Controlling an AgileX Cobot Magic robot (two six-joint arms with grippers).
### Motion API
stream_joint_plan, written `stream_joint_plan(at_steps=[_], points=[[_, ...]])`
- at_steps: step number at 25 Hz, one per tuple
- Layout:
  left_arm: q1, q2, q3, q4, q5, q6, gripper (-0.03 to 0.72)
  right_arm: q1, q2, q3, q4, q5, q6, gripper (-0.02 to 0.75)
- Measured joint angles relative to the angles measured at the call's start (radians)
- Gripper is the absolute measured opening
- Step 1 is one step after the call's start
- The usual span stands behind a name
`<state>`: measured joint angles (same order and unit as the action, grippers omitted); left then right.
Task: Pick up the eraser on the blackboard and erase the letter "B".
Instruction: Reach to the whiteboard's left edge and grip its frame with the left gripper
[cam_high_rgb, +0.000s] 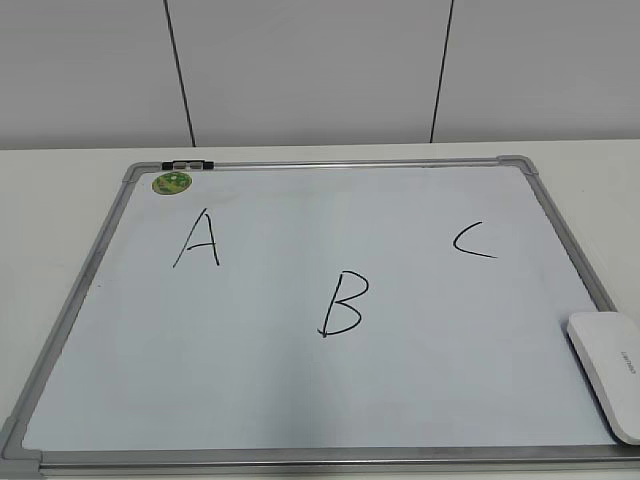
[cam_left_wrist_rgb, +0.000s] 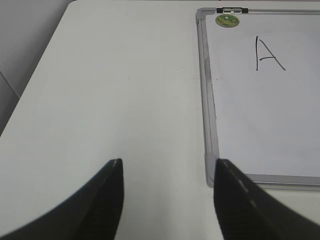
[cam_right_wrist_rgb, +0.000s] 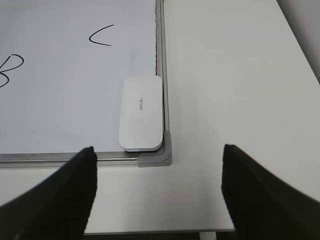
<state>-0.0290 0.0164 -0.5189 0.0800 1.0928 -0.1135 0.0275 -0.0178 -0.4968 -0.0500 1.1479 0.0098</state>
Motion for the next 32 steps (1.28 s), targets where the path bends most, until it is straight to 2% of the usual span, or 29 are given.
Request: stream_joint_plan(at_steps=[16, 26, 32], points=[[0.0, 0.025, -0.015, 0.004, 0.0, 0.0, 0.437, 0.0, 0.0, 0.0, 0.0, 0.0, 0.0, 0.573], [0.0, 0.4, -0.207, -0.006, 0.017, 0.0, 0.437, 0.0, 0.0, 0.0, 0.0, 0.0, 0.0, 0.574], [0.0, 0.635, -0.314, -0.071, 0.018, 0.0, 0.437, 0.0, 0.0, 0.0, 0.0, 0.0, 0.0, 0.573]])
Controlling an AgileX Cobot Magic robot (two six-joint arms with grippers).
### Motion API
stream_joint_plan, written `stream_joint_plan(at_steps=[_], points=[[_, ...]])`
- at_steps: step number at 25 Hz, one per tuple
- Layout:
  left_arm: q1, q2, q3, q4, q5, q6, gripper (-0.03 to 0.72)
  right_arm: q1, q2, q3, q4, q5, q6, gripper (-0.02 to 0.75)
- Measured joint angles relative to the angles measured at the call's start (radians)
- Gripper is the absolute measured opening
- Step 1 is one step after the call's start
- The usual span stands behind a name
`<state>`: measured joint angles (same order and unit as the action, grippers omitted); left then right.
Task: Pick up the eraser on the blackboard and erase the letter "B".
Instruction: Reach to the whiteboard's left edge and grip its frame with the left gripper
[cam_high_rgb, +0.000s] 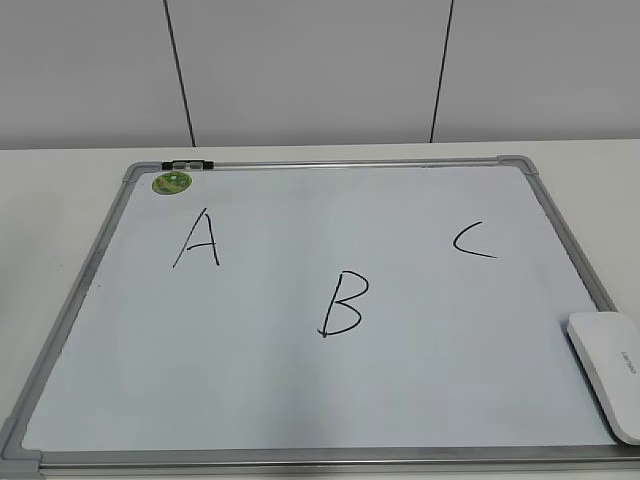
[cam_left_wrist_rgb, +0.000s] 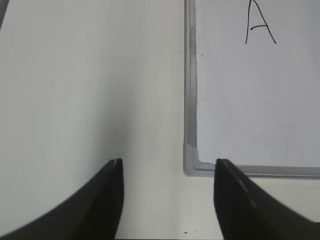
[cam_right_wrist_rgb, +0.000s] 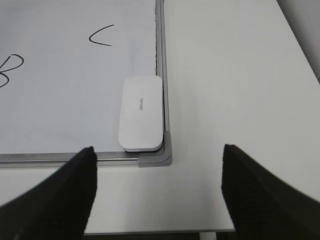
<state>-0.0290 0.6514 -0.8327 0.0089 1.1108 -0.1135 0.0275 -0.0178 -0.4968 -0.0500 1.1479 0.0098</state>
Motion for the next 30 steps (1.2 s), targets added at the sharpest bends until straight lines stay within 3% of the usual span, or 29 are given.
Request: stream_joint_plan(at_steps=[17, 30], points=[[-0.01, 0.532, -0.032, -0.06, -0.143, 0.0, 0.437, 0.0, 0.0, 0.0, 0.0, 0.0, 0.0, 0.573], [-0.041, 0.781, -0.217, -0.053, -0.191, 0.0, 0.437, 0.0, 0.0, 0.0, 0.0, 0.0, 0.0, 0.573]])
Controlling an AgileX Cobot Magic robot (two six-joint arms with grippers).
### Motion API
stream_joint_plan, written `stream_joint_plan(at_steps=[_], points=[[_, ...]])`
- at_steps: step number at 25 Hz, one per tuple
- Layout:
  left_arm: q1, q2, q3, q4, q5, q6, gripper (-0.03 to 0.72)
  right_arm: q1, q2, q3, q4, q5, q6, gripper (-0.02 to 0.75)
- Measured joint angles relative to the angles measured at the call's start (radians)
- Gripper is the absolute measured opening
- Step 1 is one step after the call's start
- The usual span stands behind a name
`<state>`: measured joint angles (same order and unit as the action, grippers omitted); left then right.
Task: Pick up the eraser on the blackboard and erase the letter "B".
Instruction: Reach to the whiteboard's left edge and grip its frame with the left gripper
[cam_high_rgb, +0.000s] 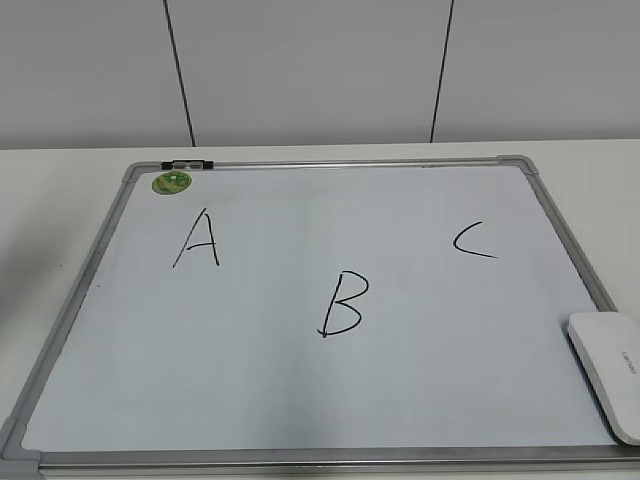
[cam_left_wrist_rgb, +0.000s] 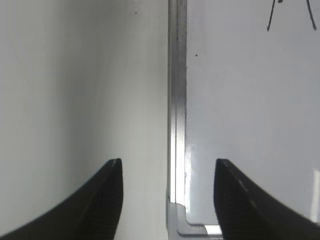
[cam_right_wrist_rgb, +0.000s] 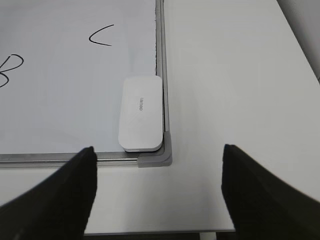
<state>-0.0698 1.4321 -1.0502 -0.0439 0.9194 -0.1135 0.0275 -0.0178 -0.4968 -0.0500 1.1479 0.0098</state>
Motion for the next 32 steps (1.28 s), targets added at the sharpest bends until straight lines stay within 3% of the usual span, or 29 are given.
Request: stream_joint_plan(at_steps=[11, 24, 32], points=[[0.0, 0.235, -0.156, 0.015, -0.025, 0.0, 0.437, 0.0, 0.0, 0.0, 0.0, 0.0, 0.0, 0.573], [0.0, 0.579, -0.468, 0.018, 0.062, 0.014, 0.426, 0.0, 0.0, 0.0, 0.0, 0.0, 0.0, 0.574], [0.0, 0.693, -0.52, 0.02, 0.084, 0.027, 0.377, 0.0, 0.0, 0.0, 0.0, 0.0, 0.0, 0.573]])
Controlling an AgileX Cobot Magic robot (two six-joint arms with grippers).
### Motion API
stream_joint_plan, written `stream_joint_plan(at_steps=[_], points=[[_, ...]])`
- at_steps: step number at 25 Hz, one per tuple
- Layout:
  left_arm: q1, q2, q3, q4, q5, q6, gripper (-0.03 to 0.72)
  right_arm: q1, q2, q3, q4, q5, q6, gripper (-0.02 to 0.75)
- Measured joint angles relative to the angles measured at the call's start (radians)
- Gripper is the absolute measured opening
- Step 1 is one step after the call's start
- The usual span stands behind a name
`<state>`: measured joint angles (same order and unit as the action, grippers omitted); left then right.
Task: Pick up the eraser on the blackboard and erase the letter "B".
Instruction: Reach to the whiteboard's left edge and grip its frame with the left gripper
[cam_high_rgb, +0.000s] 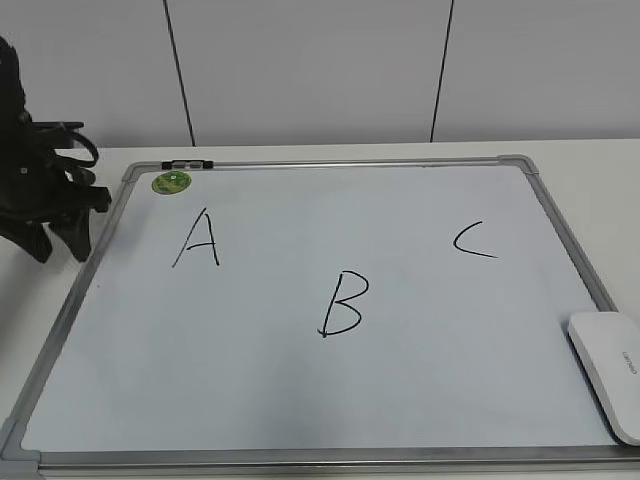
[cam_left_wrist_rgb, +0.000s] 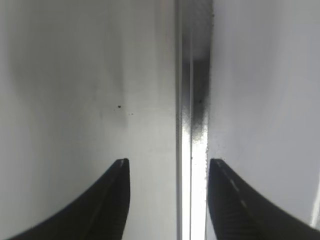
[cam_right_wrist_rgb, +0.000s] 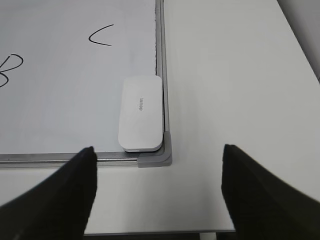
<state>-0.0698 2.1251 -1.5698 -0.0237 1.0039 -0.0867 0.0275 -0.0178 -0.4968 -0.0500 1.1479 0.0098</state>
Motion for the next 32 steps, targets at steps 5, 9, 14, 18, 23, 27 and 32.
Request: stream_joint_plan(at_steps=[5, 9, 14, 18, 23, 27, 32], points=[[0.0, 0.043, -0.008, 0.004, 0.008, 0.002, 0.373, 0.0, 0.0, 0.0, 0.0, 0.0, 0.0, 0.574], [0.0, 0.047, -0.008, 0.006, 0.007, 0.002, 0.362, 0.0, 0.0, 0.0, 0.0, 0.0, 0.0, 0.573], [0.0, 0.058, -0.009, 0.006, -0.004, 0.002, 0.333, 0.0, 0.0, 0.0, 0.0, 0.0, 0.0, 0.573], [0.0, 0.059, -0.009, 0.006, -0.006, 0.002, 0.319, 0.0, 0.0, 0.0, 0.0, 0.0, 0.0, 0.574], [0.0, 0.059, -0.009, 0.006, -0.015, 0.002, 0.314, 0.0, 0.0, 0.0, 0.0, 0.0, 0.0, 0.574], [0.0, 0.059, -0.009, 0.006, -0.016, 0.002, 0.311, 0.0, 0.0, 0.0, 0.0, 0.0, 0.0, 0.573], [0.0, 0.059, -0.009, 0.006, -0.016, 0.004, 0.31, 0.0, 0.0, 0.0, 0.0, 0.0, 0.0, 0.574]])
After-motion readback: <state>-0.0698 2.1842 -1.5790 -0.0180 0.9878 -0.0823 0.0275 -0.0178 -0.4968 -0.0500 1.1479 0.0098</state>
